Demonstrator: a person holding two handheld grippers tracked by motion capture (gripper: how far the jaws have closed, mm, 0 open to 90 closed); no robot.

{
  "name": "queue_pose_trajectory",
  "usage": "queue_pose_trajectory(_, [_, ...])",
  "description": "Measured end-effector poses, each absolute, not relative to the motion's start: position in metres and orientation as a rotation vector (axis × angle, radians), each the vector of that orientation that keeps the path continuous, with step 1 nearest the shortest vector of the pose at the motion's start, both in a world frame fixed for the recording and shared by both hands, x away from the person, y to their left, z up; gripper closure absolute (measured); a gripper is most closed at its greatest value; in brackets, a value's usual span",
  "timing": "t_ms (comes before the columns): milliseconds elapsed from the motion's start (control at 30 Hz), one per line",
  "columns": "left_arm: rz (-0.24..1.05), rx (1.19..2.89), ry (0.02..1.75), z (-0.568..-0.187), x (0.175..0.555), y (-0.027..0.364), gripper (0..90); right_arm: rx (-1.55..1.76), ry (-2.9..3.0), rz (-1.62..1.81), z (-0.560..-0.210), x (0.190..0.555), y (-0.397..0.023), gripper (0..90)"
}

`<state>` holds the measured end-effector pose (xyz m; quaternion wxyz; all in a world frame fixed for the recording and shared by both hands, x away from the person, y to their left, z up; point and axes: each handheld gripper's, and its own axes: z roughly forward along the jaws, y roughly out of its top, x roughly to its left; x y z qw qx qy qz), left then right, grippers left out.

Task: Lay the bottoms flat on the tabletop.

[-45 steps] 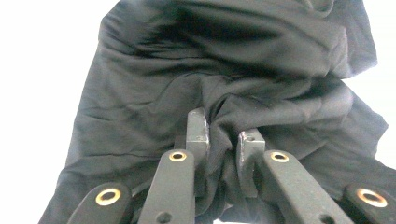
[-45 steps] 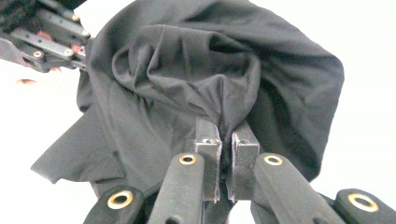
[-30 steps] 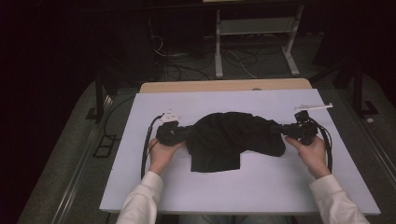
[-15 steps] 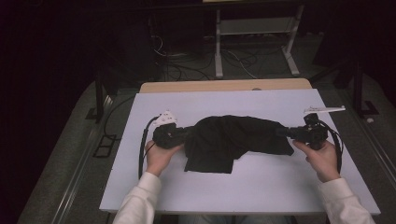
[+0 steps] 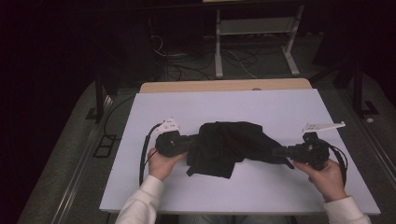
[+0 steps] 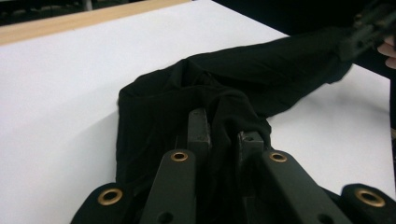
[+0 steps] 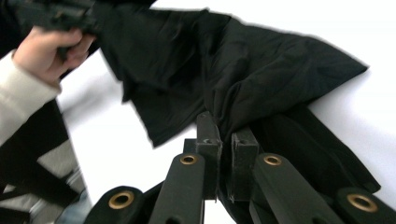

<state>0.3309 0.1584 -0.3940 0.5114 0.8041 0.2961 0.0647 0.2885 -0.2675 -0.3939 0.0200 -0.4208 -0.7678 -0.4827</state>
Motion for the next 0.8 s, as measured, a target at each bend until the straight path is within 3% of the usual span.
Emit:
queue_pose_trajectory(533, [0.051,1.979,0.650,-0.401,0.304,0.140,79.6,-1.226,-2.440,-1.218,-0.427,0.258,-0.251,84.1])
queue_pose_trajectory(667, [-0.035,2.020,0.633,-0.412,0.297,0.132,79.5,-1.224,-2.432,-1.193,-0.433,0.251,-0.253,83.0])
queue_pose_trajectory(700, [-0.046,2.040,0.623,-0.414,0.296,0.129,79.5,-1.230,-2.429,-1.180,-0.434,0.249,-0.254,80.7])
queue_pose_trajectory(767, [-0.065,2.072,0.598,-0.416,0.293,0.124,79.5,-1.258,-2.426,-1.182,-0.434,0.247,-0.258,67.3])
queue_pose_trajectory(800, [-0.065,2.072,0.598,-0.416,0.293,0.124,79.5,-1.258,-2.426,-1.182,-0.434,0.247,-0.258,67.3])
